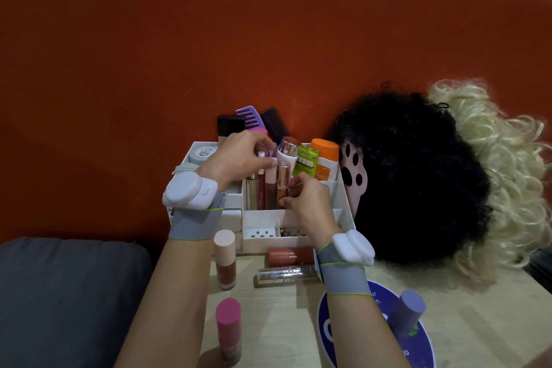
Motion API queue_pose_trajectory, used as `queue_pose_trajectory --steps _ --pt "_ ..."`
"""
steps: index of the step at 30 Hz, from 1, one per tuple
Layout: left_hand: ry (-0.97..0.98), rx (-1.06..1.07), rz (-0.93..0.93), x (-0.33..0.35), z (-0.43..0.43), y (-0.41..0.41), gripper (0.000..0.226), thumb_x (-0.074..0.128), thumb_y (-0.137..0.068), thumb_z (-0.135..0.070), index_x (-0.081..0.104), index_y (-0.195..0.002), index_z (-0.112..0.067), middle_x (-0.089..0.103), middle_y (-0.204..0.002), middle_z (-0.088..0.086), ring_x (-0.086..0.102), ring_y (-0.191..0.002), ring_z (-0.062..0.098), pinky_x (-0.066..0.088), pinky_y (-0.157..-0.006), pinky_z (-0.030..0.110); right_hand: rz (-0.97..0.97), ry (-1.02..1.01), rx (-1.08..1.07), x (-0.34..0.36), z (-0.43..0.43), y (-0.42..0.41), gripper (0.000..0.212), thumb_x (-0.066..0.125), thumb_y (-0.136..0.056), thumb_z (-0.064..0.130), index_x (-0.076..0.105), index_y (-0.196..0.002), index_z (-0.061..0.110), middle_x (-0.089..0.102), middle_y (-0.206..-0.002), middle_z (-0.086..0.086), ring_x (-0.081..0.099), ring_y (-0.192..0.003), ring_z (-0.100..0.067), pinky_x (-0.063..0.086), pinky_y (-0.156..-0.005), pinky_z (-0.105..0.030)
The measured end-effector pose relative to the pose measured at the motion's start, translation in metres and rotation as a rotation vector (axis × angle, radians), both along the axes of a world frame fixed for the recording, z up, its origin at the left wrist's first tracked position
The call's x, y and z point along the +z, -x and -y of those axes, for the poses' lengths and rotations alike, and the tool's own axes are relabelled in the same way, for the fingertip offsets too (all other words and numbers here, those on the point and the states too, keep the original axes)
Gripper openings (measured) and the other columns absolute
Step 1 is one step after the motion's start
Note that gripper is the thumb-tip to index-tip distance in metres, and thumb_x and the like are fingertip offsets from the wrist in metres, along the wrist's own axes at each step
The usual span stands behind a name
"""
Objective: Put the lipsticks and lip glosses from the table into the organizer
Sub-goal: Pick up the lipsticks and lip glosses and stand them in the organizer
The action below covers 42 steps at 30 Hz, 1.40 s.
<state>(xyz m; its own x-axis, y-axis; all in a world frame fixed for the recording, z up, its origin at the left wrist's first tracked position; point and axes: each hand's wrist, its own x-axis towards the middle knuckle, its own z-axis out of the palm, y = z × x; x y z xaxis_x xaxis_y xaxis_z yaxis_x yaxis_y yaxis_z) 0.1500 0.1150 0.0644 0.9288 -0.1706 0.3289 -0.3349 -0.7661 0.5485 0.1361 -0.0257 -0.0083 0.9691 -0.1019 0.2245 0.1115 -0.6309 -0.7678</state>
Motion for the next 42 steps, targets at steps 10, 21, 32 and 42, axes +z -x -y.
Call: queue_pose_trajectory --steps 10,21,32,42 --pt "0.233 0.114 0.263 0.021 -0.03 0.028 0.032 0.063 -0.086 -0.018 0.058 -0.117 -0.012 0.054 -0.108 0.002 0.051 -0.096 0.014 0.04 -0.085 0.025 0.026 0.068 -0.024 0.02 0.002 0.014 0.03 0.059 -0.09 0.015 0.056 -0.117 0.004 0.066 -0.11 -0.018 0.06 -0.106 -0.032 0.047 -0.086 -0.034" --pt "0.528 0.388 0.581 -0.033 -0.048 0.124 0.028 0.05 -0.09 -0.001 0.055 -0.117 -0.004 0.056 -0.11 0.016 0.053 -0.092 0.017 0.047 -0.084 0.028 0.176 0.01 -0.082 0.019 -0.007 0.11 0.03 0.037 -0.099 0.014 0.051 -0.124 0.004 0.06 -0.119 -0.019 0.055 -0.111 -0.033 0.04 -0.088 -0.034" --pt "0.342 0.354 -0.017 -0.103 -0.031 0.207 0.036 0.047 -0.091 -0.004 0.047 -0.127 -0.005 0.05 -0.13 0.014 0.053 -0.115 0.029 0.042 -0.099 0.037 0.088 0.138 0.061 -0.026 0.0 0.207 0.031 0.04 -0.096 0.011 0.053 -0.123 0.009 0.054 -0.126 -0.01 0.05 -0.117 -0.026 0.042 -0.097 -0.034" --pt "0.457 0.308 -0.092 -0.108 -0.039 0.254 0.017 0.046 -0.093 -0.006 0.062 -0.098 -0.011 0.063 -0.095 0.005 0.057 -0.089 0.019 0.039 -0.075 0.022 -0.008 0.292 0.281 -0.038 0.015 0.242 0.028 0.043 -0.096 0.016 0.061 -0.116 0.006 0.059 -0.125 -0.009 0.054 -0.115 -0.024 0.04 -0.097 -0.028"
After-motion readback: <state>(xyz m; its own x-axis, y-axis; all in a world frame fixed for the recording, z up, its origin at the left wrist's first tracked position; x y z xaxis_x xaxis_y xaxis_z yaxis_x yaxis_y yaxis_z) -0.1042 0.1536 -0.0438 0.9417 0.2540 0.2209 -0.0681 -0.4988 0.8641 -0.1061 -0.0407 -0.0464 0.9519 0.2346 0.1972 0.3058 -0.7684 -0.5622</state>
